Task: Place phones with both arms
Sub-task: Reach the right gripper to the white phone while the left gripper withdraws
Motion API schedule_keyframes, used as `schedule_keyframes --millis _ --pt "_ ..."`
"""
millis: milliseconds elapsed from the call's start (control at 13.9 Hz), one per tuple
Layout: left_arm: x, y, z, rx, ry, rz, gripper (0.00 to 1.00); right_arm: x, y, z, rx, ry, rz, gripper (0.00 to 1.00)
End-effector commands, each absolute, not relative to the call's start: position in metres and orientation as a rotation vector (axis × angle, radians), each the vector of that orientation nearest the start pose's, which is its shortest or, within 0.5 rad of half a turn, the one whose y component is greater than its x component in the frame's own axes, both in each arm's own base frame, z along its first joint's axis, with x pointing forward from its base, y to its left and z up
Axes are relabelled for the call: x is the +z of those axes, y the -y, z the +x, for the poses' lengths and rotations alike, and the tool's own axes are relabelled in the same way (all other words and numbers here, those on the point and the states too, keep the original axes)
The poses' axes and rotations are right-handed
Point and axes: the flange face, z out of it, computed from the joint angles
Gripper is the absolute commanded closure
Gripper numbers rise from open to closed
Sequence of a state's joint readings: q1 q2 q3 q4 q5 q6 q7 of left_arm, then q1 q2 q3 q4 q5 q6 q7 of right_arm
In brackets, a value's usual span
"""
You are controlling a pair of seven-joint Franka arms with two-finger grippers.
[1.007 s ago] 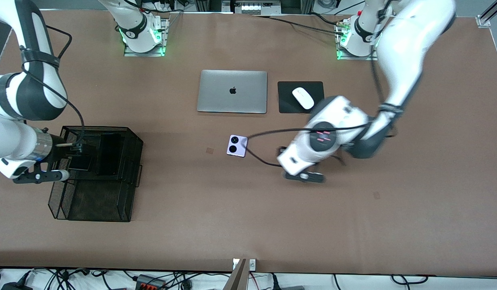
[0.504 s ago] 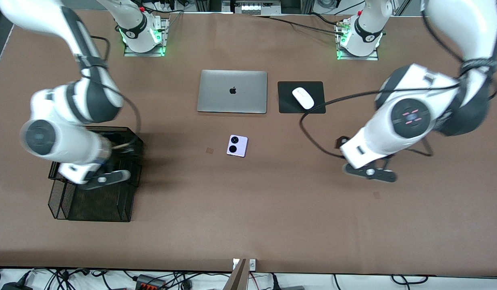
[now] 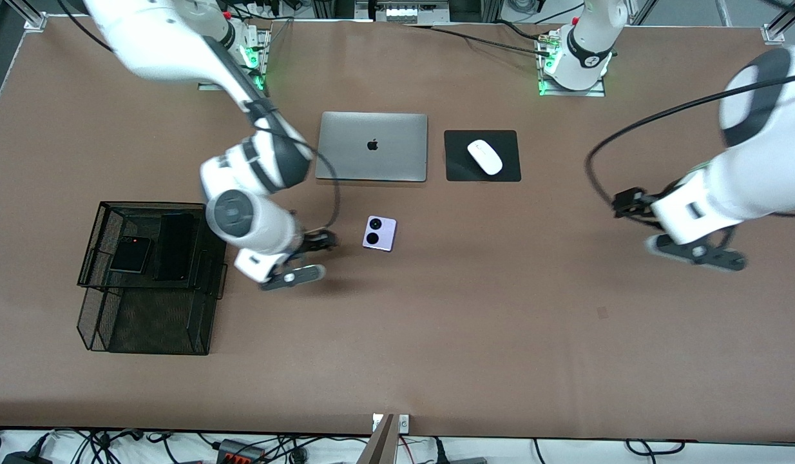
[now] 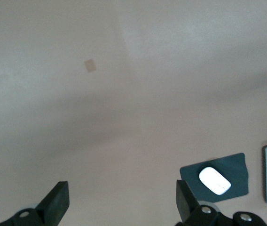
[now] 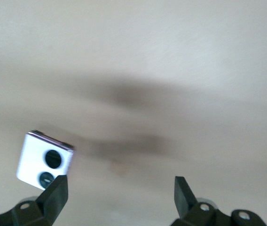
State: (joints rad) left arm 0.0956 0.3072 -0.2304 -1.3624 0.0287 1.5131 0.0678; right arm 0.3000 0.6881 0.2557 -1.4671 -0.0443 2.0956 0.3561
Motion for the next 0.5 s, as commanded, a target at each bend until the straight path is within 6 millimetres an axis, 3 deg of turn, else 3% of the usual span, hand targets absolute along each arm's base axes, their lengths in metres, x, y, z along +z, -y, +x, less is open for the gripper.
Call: schedule_keyframes --millis 0,72,216,288,432 --pt "0.568 0.046 0.587 0.095 -0.27 -3.157 0.0 0.266 -0.395 0.597 0.116 0.127 -3.089 0.0" --pt "0.573 0.044 0.575 -0.006 -0.241 -3.154 0.0 0.258 -0.416 0.585 0.093 0.079 -3.105 0.0" --pt "0.58 0.034 0.554 -0.104 -0.201 -3.147 0.0 0.235 -0.437 0.571 0.085 -0.01 -3.11 0.0" --pt "0.576 0.024 0.55 -0.093 -0.179 -3.151 0.0 0.226 -0.445 0.566 0.079 -0.079 -3.097 0.0" --pt "0.581 0.024 0.549 -0.104 -0.197 -3.144 0.0 0.207 -0.461 0.555 0.073 -0.192 -3.083 0.0"
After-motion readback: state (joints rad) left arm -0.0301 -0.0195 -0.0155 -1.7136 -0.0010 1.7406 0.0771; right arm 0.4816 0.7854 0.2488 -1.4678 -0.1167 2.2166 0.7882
